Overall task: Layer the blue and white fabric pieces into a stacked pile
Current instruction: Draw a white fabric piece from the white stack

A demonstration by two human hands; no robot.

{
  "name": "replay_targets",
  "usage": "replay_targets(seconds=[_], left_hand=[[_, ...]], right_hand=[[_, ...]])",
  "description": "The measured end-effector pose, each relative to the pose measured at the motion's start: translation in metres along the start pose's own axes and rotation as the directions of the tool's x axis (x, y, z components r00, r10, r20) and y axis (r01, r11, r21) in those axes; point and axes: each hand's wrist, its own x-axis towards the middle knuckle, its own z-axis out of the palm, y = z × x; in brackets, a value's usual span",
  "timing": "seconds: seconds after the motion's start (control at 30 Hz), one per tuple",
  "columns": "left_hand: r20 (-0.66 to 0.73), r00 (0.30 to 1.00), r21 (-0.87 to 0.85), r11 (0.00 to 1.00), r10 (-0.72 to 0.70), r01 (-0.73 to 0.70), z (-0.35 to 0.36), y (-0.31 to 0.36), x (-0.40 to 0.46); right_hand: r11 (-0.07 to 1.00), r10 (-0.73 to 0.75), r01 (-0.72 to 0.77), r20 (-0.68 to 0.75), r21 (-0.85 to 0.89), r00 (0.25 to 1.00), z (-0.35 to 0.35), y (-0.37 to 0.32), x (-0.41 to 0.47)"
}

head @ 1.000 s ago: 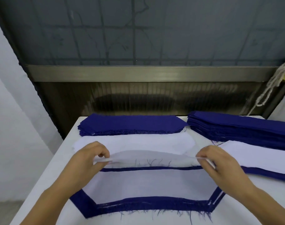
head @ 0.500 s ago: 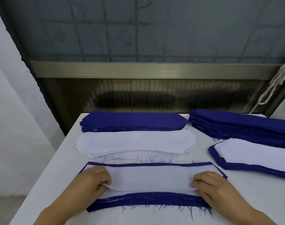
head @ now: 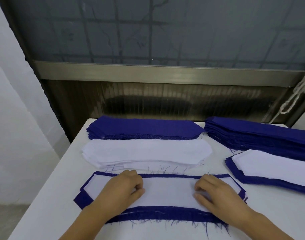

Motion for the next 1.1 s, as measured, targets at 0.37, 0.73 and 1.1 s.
replay_targets(seconds=[0.37, 0.73, 1.1], left_hand=[[-0.01, 0.997, 0.007, 0.997, -0.081, 0.081, -0.017, -0.042, -0.004], [-0.235, 0.963, -0.013, 0.991, -0.133, 0.134, -0.03, -0.027, 0.137], [-0.027, 0.956, -0.148, 0.947, -0.291, 0.284, -0.025, -0.052, 0.197]], right_hand=[[0.98, 0.201, -0.199, 0.111, -0.034, 0.973, -0.027, 0.031, 0.001], [0.971, 0.237, -0.231, -0.118, 0.064, 0.964, -0.022, 0.052, 0.162], [0.961, 0.27, -0.27, 0.007, 0.052, 0.963, -0.003, 0.091, 0.21]])
